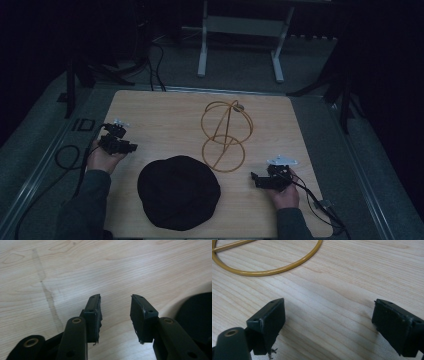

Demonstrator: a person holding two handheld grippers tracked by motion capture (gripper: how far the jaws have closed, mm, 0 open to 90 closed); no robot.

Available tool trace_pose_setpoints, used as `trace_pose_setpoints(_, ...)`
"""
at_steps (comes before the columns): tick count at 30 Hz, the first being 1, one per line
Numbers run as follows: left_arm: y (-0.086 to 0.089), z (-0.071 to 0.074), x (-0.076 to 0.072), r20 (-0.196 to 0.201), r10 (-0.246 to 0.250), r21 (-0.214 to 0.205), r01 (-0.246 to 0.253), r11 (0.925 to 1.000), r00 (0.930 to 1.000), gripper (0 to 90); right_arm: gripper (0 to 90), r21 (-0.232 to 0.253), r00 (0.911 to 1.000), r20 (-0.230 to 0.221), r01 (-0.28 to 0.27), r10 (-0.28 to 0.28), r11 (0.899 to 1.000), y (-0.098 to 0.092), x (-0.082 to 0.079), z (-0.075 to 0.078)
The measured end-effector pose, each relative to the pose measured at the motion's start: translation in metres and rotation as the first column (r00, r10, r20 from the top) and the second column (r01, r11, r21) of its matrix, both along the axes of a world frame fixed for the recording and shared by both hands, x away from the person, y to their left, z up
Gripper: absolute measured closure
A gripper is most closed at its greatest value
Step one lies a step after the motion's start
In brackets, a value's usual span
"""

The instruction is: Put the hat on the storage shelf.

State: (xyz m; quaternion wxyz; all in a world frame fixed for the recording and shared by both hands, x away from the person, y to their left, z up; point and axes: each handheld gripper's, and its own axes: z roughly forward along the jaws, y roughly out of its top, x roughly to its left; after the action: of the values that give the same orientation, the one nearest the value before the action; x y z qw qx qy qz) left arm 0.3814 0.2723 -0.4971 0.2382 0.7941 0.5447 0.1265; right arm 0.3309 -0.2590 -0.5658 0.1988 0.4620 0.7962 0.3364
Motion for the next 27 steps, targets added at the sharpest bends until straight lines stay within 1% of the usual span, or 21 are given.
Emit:
trace_pose_setpoints(3, 0.0, 0.005, -0.002, -0.001, -0.011, -0.025, 0.01, 0.9996, 0.9999, 59.7, 11.5, 0.0, 1.0, 0.0, 0.0, 0.0, 1.0, 0.0, 0.0, 0.0)
trace_pose_setpoints(8, -0.004, 0.011, -0.005, -0.013, -0.025, -0.049, 0.024, 0.9985, 0.9996, 59.1, 11.5, 0.0, 1.0, 0.0, 0.0, 0.0, 1.0, 0.0, 0.0, 0.0)
trace_pose_setpoints(11, -0.008, 0.013, -0.007, -0.02, -0.033, -0.055, 0.032, 0.998, 0.9993, 58.5, 11.5, 0.0, 1.0, 0.0, 0.0, 0.0, 1.0, 0.0, 0.0, 0.0)
trace_pose_setpoints(15, -0.014, 0.015, -0.009, -0.032, -0.047, -0.049, 0.045, 0.9978, 0.9984, 57.9, 11.5, 0.0, 1.0, 0.0, 0.0, 0.0, 1.0, 0.0, 0.0, 0.0)
trace_pose_setpoints(19, -0.018, 0.016, -0.011, -0.039, -0.057, -0.056, 0.054, 0.9969, 0.9976, 57.6, 11.5, -0.001, 1.0, 0.0, 0.0, 0.0, 1.0, 0.0, 0.0, 0.0)
trace_pose_setpoints(21, -0.02, 0.017, -0.012, -0.045, -0.06, -0.068, 0.057, 0.9961, 0.9972, 57.3, 11.5, -0.001, 1.0, 0.0, 0.0, 0.0, 1.0, 0.0, 0.0, 0.0)
trace_pose_setpoints(24, -0.022, 0.018, -0.013, -0.049, -0.068, -0.072, 0.065, 0.9953, 0.9965, 57.0, 11.5, 0.0, 1.0, 0.0, 0.0, 0.0, 1.0, 0.0, 0.0, 0.0)
trace_pose_setpoints(27, -0.024, 0.019, -0.014, -0.053, -0.074, -0.09, 0.069, 0.9936, 0.9959, 56.7, 11.5, 0.0, 1.0, 0.0, 0.0, 0.0, 1.0, 0.0, 0.0, 0.0)
